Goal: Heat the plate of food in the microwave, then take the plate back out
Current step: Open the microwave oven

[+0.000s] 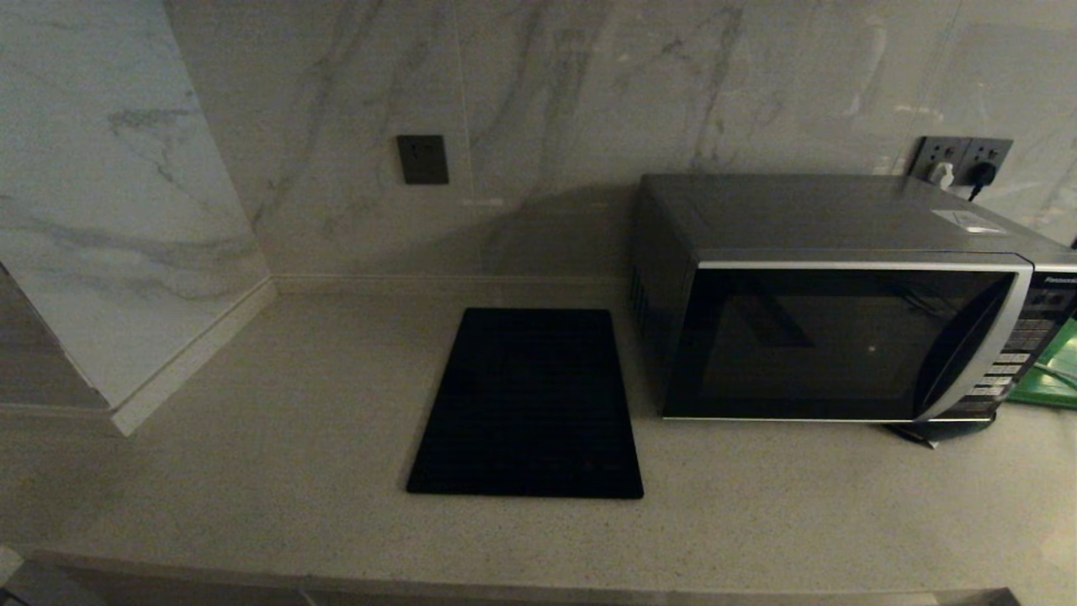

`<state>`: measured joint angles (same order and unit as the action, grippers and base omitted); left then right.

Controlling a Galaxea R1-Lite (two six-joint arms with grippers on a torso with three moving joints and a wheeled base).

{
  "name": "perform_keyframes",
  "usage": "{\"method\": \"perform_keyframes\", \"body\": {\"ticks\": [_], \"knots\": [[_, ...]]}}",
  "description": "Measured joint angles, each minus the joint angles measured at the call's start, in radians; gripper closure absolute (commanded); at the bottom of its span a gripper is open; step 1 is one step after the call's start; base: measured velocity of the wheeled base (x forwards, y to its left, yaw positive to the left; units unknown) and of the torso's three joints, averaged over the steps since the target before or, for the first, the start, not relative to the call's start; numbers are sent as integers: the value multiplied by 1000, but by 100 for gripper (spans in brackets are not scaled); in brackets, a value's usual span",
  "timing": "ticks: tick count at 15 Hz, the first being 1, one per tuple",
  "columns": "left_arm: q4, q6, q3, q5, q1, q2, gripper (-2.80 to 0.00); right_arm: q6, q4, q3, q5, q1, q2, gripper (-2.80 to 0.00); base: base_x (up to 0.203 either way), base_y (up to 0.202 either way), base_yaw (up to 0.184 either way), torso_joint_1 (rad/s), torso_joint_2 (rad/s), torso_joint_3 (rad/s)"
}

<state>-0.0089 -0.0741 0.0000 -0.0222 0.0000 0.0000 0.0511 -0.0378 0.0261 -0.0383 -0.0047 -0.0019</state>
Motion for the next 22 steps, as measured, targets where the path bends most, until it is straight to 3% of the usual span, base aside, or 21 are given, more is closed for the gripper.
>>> {"method": "perform_keyframes", "body": {"ticks": [4, 10, 16, 22], "knots": [[0, 0, 0, 0, 0, 0, 0, -17, 39, -23, 6, 0, 0, 0, 0, 0, 0, 0, 0, 0], [0, -1, 0, 0, 0, 0, 0, 80, 37, -26, -5, 0, 0, 0, 0, 0, 0, 0, 0, 0], [0, 0, 0, 0, 0, 0, 0, 80, 37, -26, -6, 0, 0, 0, 0, 0, 0, 0, 0, 0], [0, 0, 0, 0, 0, 0, 0, 32, 33, -26, 7, 0, 0, 0, 0, 0, 0, 0, 0, 0]]}}
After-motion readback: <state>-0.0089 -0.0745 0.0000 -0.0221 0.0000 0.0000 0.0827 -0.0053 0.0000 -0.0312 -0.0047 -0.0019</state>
